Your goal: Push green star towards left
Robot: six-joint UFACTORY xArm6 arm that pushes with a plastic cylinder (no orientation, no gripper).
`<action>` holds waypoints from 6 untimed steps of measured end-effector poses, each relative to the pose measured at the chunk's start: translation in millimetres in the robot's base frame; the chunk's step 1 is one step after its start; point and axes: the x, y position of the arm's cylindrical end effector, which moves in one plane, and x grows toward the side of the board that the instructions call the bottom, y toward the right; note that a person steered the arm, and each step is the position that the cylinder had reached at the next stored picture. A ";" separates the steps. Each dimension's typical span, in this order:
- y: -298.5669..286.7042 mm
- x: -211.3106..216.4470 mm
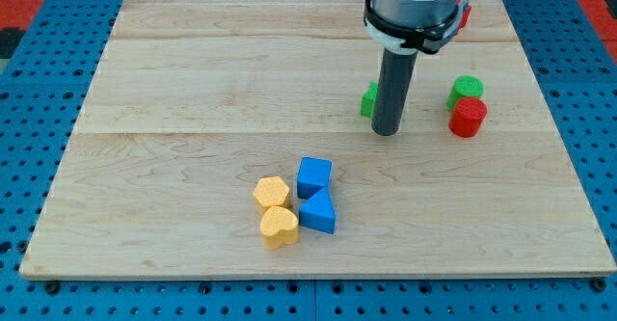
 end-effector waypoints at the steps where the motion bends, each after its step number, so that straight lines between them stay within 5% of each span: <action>1: 45.9 20.5; 4: 46.5 -34.2; 6: -51.0 -36.9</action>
